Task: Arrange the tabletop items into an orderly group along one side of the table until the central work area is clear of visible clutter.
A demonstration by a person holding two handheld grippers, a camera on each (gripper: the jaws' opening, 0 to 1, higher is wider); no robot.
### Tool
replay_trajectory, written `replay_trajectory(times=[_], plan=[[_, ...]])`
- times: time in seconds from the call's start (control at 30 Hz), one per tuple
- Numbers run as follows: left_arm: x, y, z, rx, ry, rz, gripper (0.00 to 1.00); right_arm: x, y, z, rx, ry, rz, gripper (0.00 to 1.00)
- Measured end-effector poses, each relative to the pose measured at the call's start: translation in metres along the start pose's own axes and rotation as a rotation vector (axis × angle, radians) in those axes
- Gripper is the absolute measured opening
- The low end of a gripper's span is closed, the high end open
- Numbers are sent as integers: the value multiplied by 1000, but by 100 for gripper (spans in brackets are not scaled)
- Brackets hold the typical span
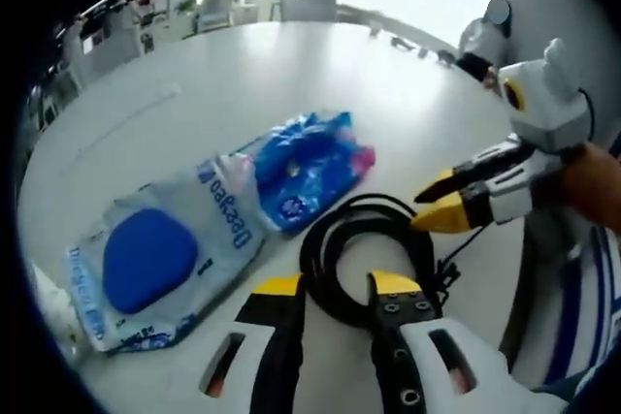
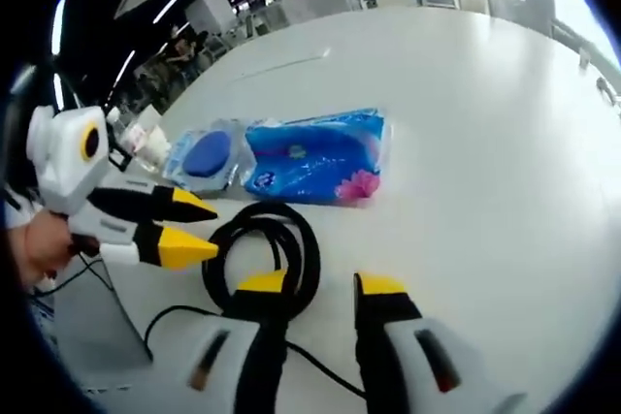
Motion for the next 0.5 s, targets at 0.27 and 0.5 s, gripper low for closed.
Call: replay_trajectory(times=[0.27,0.5], plan=[[13,-2,4,4,5,-12,25,13,1,-5,-45,-14,-58,29],[27,-8,11,12,18,-21,24,22,-6,1,-60,-25,-80,32]])
Point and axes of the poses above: the point that each gripper's makers call its tool centre point, and the gripper's own axes: x roughly backward along the fingers, z roughly to its left, y roughly out of its top, the point moved 1 cm from there along x, roughly backward along the fingers, and after that the axes turned 9 degrees about y, right-handed, at the moved point
